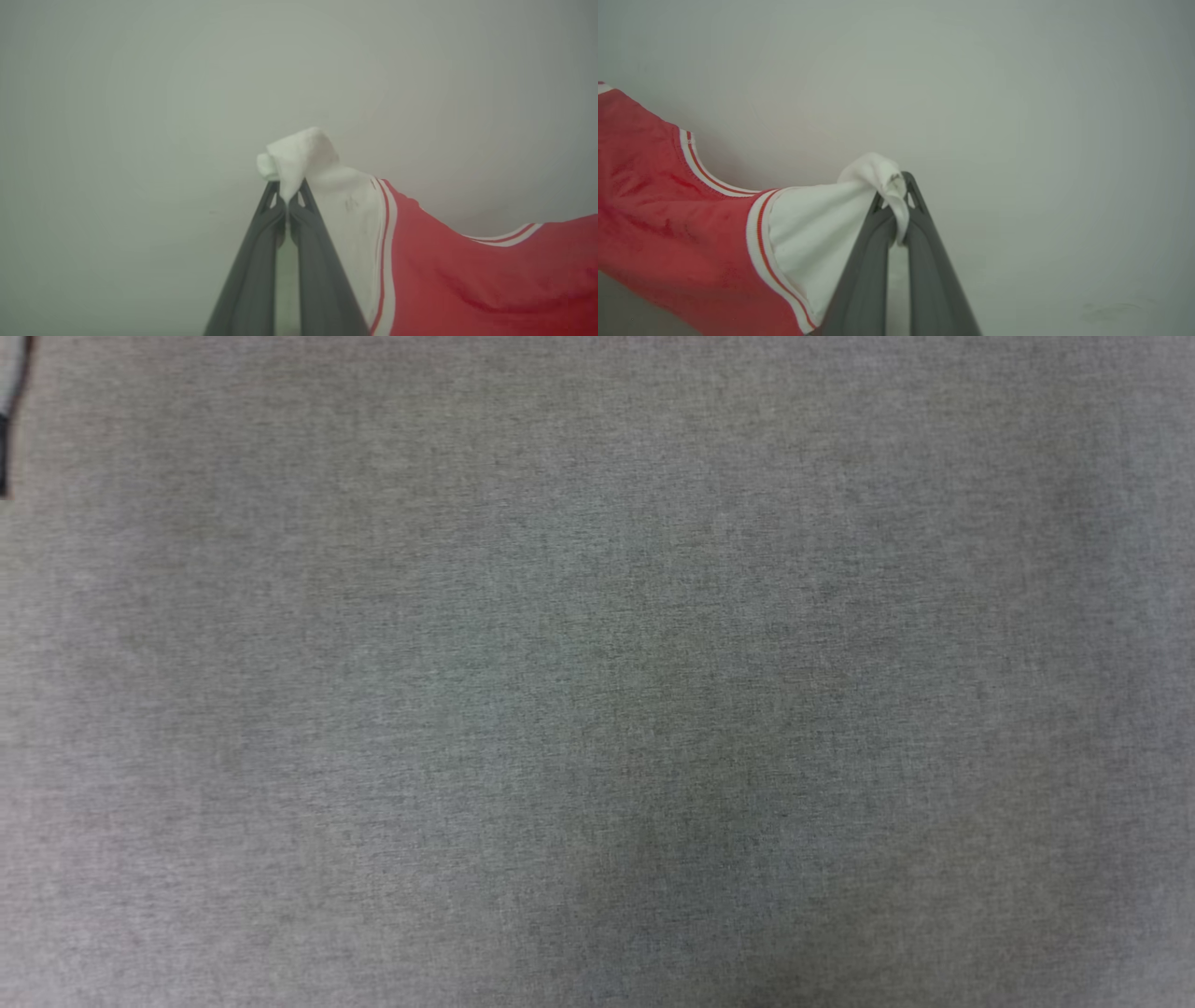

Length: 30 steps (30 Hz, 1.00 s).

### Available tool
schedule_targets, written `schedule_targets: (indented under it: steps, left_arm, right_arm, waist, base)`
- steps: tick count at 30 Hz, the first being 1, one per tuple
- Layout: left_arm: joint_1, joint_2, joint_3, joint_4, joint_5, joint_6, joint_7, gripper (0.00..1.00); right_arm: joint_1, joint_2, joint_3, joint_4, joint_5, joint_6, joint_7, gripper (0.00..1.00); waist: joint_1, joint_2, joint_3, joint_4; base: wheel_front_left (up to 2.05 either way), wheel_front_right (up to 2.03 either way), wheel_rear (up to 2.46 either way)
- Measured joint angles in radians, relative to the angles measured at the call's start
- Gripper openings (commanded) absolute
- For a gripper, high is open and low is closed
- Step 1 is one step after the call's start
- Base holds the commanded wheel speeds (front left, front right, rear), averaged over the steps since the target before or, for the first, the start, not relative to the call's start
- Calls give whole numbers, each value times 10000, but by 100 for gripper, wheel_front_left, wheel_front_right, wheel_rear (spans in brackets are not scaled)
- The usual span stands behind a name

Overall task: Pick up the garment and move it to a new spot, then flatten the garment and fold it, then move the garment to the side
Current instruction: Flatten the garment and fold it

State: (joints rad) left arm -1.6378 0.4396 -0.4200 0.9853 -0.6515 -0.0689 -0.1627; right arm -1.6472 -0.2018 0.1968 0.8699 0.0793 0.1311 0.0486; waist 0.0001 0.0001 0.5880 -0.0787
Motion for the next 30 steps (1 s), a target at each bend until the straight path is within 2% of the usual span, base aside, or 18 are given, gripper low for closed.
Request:
schedule_targets:
  steps: [8, 14, 15, 16, 19, 21, 22, 23, 25, 28, 30]
  left_arm:
    - [1849, -284, 98, 433, -658, -383, -397, 0]
    - [4558, -430, 86, 117, -1122, -529, -732, 0]
    - [4558, -430, 86, 117, -1122, -529, -732, 0]
    - [5661, -439, 61, -115, -1210, -543, -786, 0]
    - [7286, -453, 84, -571, -1398, -522, -871, 0]
    - [8254, -384, 151, -947, -1473, -351, -890, 0]
    - [8254, -384, 151, -947, -1473, -351, -890, 0]
    - [9332, -201, 207, -1379, -1471, -86, -938, 0]
    - [10389, 58, 303, -1894, -1513, 217, -955, 0]
    - [11985, 167, 441, -2895, -1741, 721, -943, 0]
    - [12514, 180, 491, -3262, -1852, 890, -911, 0]
  right_arm:
    - [1786, -121, 385, 357, 949, 0, 67, 0]
    - [4327, -380, 696, -253, 2033, 0, 477, 0]
    - [4327, -380, 696, -253, 2033, 0, 477, 0]
    - [5400, -499, 823, -562, 2437, 0, 746, 0]
    - [6974, -807, 871, -1233, 2899, 0, 1058, 0]
    - [7950, -955, 825, -1764, 3168, 0, 1300, 0]
    - [7950, -955, 825, -1764, 3168, 0, 1300, 0]
    - [9001, -1045, 805, -2328, 3264, 0, 1496, 0]
    - [9971, -1126, 652, -2917, 3417, 0, 1699, 0]
    - [11466, -1179, 345, -3814, 3522, 0, 2113, 0]
    - [11975, -1189, 205, -4102, 3509, 0, 2253, 0]
  waist:
    - [0, 0, -627, 193]
    - [-2, 0, -1548, 328]
    - [-2, 0, -1548, 328]
    - [-1, 0, -1908, 361]
    - [-2, 0, -2485, 391]
    - [-2, 0, -2868, 392]
    - [-2, 0, -2868, 392]
    - [-2, 0, -3262, 378]
    - [-3, 0, -3649, 344]
    - [-4, 0, -4202, 282]
    - [-4, 0, -4374, 264]
  base:
    - [0, 0, 0]
    - [0, 0, 0]
    - [0, 0, 0]
    - [0, 0, 0]
    - [0, 0, 0]
    - [0, 0, 0]
    - [0, 0, 0]
    - [0, 0, 0]
    - [0, 0, 0]
    - [0, 0, 0]
    - [0, 0, 0]
